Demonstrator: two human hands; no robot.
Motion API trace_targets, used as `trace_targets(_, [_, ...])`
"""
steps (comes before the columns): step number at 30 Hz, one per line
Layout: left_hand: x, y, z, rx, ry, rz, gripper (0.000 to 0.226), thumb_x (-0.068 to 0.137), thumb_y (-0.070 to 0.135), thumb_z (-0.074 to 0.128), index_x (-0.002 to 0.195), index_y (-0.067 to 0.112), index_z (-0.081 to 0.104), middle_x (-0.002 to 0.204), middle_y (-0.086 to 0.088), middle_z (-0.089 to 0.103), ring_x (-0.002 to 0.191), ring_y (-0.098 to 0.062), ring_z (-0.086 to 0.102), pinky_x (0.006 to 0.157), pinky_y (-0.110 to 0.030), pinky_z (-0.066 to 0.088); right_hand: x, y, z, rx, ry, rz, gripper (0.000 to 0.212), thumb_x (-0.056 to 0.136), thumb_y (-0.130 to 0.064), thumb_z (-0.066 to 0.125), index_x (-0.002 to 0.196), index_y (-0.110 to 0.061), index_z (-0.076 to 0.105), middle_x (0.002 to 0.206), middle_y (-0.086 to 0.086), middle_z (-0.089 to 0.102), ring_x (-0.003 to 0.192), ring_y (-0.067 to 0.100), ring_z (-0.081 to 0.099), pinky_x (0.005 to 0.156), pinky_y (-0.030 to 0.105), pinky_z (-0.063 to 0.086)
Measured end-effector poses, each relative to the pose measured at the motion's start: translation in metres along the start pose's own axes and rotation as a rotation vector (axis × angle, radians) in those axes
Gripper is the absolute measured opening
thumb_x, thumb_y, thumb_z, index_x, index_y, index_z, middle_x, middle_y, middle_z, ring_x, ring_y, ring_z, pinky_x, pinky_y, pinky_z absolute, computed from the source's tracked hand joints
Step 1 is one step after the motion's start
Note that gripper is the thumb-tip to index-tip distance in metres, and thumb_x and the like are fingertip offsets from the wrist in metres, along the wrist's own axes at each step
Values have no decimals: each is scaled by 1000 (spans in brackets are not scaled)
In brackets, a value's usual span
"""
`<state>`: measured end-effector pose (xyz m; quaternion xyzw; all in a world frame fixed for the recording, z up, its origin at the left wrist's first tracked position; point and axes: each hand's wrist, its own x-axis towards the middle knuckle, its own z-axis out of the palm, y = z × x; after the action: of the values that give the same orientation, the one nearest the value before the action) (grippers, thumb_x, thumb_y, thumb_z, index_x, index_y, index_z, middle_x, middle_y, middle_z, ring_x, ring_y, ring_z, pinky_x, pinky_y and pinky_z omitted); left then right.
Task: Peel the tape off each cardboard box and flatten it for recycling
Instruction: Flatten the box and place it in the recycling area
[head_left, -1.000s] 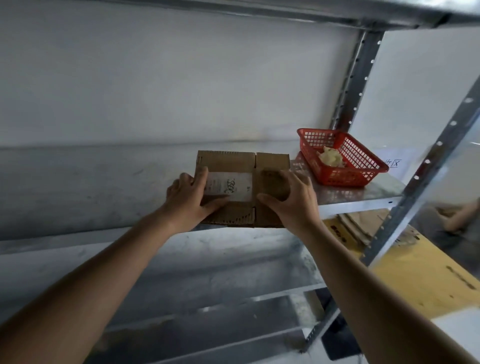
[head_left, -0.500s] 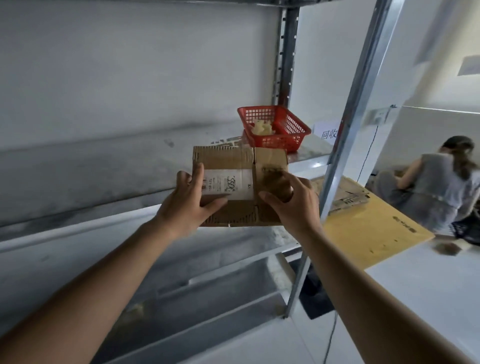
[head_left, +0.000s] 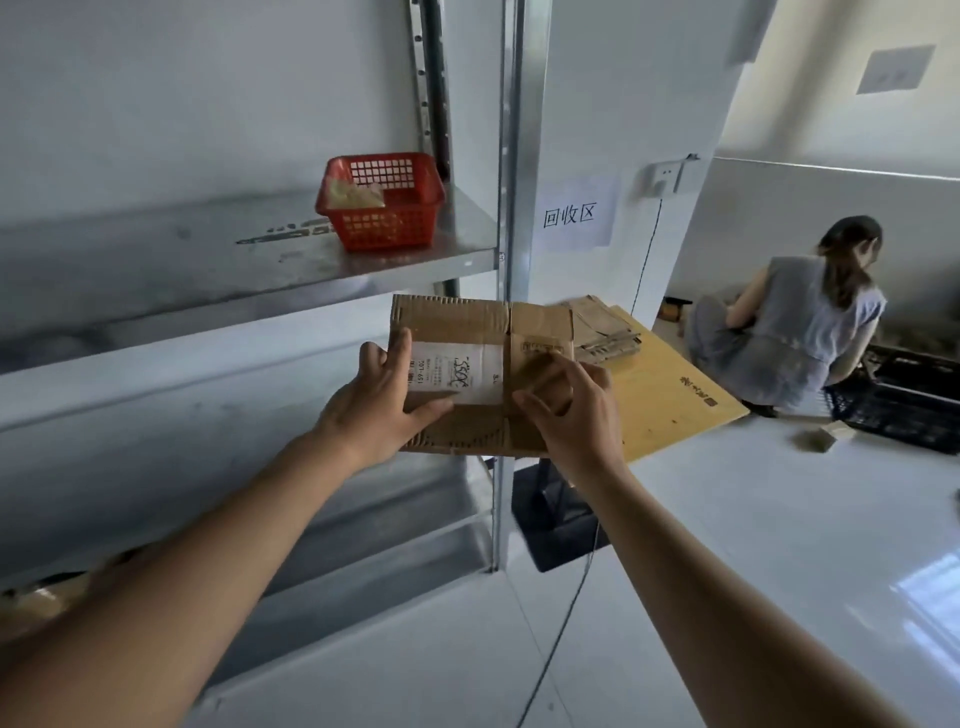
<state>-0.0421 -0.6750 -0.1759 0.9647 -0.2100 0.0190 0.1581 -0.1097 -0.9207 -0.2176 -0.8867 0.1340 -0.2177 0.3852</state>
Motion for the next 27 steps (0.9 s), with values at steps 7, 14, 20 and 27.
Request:
trace_targets(7, [37,71,60,-1,-55,13,109,87,80,47,163,24,-8,133,-10,30,114,-37,58,83,-44,54,16,74,-43,1,-23,102,74,87,-48,79,150,-25,51,142,3,48,113,14,52,83,19,44])
trace_targets(14, [101,122,136,-70,-154,50,106,96,62,59,164,20,-11,147,-15,26,125,-38,52,92,-42,53,70,149,-56,-24,-35,248,70,92,-35,76,155,-25,46,155,8,41,135,32,49,110,52,48])
trace_targets(20, [189,153,192,-99,-228,54,105,97,57,60,164,21,-12,151,-16,25,120,-34,54,79,-34,47,147,213,-51,-100,-50,329,72,94,-33,75,157,-24,42,159,10,37,141,33,44,115,52,44])
trace_targets(27, [288,186,235,-110,-284,17,103,98,53,62,164,19,-9,158,-20,23,128,-37,54,89,-38,50,234,274,-46,-135,-87,386,72,93,-34,75,157,-23,43,158,10,39,139,32,46,114,48,43])
